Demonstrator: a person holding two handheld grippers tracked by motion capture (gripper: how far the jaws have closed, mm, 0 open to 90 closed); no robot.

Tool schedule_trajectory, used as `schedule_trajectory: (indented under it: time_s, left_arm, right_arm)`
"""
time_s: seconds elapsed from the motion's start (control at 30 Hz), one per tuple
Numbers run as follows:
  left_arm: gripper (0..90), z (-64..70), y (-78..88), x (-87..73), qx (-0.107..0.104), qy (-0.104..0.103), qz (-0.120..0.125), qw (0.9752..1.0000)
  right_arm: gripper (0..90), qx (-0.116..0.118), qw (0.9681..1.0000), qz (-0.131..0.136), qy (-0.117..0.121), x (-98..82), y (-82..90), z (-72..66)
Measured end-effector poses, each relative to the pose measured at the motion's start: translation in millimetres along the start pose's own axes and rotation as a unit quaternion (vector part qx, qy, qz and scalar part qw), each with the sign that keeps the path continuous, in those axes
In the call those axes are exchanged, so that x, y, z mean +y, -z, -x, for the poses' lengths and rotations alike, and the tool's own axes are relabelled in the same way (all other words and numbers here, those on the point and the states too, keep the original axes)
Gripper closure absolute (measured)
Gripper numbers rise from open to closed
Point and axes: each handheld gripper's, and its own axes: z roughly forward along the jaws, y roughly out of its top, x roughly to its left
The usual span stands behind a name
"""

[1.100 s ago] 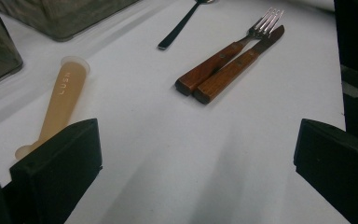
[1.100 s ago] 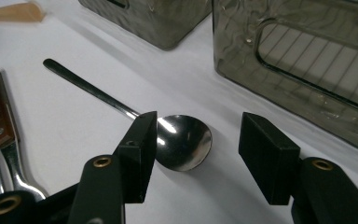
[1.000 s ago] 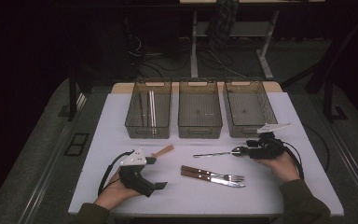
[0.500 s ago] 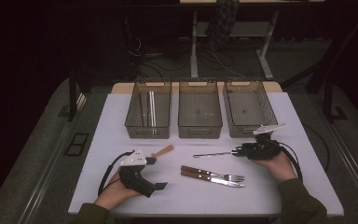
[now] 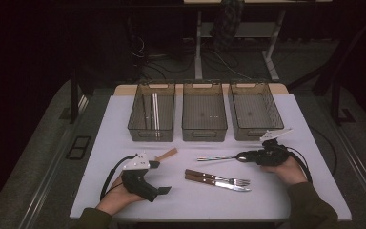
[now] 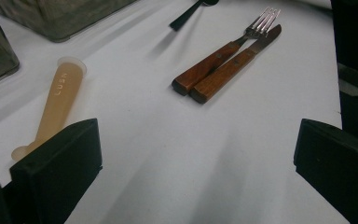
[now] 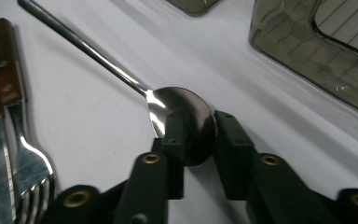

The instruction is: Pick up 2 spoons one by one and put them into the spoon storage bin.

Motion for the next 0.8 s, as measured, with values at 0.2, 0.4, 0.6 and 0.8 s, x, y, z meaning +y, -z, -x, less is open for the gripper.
schedule_trajectory:
  time_s: [0.2, 0.4, 0.6, 0.8]
  left_arm:
    - [0.0, 0.4, -0.1, 0.0, -0.001, -0.002, -0.001, 1.0000]
    - [0.0, 0.4, 0.4, 0.3, 0.000, -0.002, -0.001, 1.0000]
    - [0.0, 0.5, 0.4, 0.4, 0.000, -0.003, 0.000, 1.0000]
    - [0.0, 0.2, 0.6, 0.3, 0.000, -0.001, 0.001, 1.0000]
  right_arm:
    - [85.4, 0.024, 0.9997, 0.000, 0.006, -1.9, 6.6, 1.3]
    - [87.5, 0.033, 0.9994, -0.002, 0.010, -1.9, 8.2, -0.1]
    - [87.8, 0.032, 0.9994, -0.004, 0.010, -1.8, 8.7, -1.4]
    - [87.9, 0.019, 0.9997, -0.001, 0.014, -0.4, 9.8, -3.2]
